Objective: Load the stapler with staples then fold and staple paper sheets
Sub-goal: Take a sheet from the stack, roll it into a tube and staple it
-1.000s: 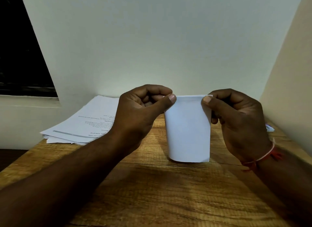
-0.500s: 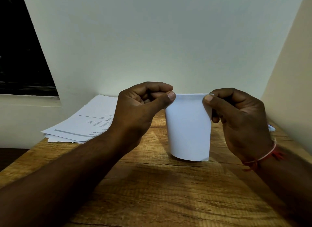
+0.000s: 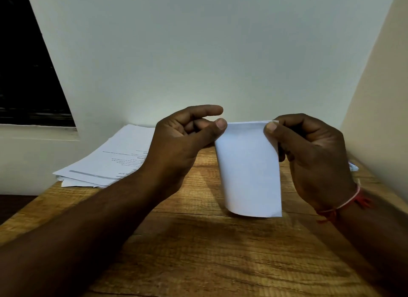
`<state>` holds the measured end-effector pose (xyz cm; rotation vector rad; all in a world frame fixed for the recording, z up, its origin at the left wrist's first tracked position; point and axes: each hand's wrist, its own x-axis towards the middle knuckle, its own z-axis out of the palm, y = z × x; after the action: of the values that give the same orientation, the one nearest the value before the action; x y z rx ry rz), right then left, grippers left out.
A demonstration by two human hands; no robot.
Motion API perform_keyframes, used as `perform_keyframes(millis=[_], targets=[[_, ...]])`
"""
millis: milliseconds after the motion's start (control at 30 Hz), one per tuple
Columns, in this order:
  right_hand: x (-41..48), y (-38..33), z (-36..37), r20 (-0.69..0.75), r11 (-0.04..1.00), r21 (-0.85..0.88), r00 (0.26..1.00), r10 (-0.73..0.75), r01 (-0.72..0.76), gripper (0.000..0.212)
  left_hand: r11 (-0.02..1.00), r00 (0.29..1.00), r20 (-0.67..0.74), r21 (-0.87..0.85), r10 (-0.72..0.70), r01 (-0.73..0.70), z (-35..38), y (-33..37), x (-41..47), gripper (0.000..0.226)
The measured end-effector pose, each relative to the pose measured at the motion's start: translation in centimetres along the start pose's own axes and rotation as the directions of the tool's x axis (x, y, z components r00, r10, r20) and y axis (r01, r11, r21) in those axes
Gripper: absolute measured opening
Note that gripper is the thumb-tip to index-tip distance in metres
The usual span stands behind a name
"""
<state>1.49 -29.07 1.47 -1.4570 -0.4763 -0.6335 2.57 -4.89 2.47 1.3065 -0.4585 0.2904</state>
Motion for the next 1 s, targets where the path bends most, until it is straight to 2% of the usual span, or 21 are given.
perform_keyframes(millis=[67,233,400,533,567,667,733,867,933,1000], targets=[[0.1,0.2,0.0,-0.007,0.998,0.036,0.998,0.061,-0.060,0.006,0.995,0.995,-0.005,-0.031,-0.096,0.096,0.1,-0.4,0.0,0.022],[-0.1,0.6,0.2,0.140,0.955,0.152,0.962,0.234,-0.255,0.045,0.949,0.952,-0.033,-0.092,-0.304,0.300,-0.1,-1.9,0.4,0.024],[-0.6,0.8,0.6,0.245,0.941,0.106,0.926,0.288,-0.321,0.047,0.897,0.908,-0.083,-0.213,-0.411,0.387,0.0,-2.8,0.7,0.021],[-0.7,0.9,0.7,0.262,0.943,0.077,0.919,0.294,-0.323,0.043,0.870,0.888,-0.088,-0.267,-0.450,0.415,0.0,-2.9,0.8,0.022],[-0.8,0.9,0.6,0.262,0.945,0.066,0.919,0.294,-0.321,0.042,0.879,0.887,-0.095,-0.217,-0.453,0.425,0.1,-2.9,0.8,0.021],[-1.0,0.8,0.6,0.241,0.954,-0.032,0.924,0.296,-0.297,0.039,0.870,0.875,-0.093,0.097,-0.475,0.483,0.1,-3.0,1.5,0.025],[-1.1,0.8,0.7,0.236,0.958,-0.097,0.929,0.285,-0.269,0.037,0.837,0.838,-0.036,0.026,-0.545,0.546,0.1,-2.5,2.1,0.035],[-0.7,1.1,0.4,0.227,0.960,-0.213,0.946,0.229,-0.182,0.036,0.736,0.742,0.159,-0.105,-0.651,0.669,-1.8,-1.6,2.9,0.084],[-0.3,1.2,-0.1,0.214,0.950,-0.252,0.947,0.241,-0.185,0.033,0.701,0.686,0.307,-0.076,-0.660,0.709,-3.4,-1.2,3.0,0.102],[-0.1,1.2,-0.4,0.218,0.935,-0.288,0.937,0.273,-0.205,0.030,0.699,0.644,0.357,0.035,-0.676,0.714,-4.3,-0.3,2.5,0.095]])
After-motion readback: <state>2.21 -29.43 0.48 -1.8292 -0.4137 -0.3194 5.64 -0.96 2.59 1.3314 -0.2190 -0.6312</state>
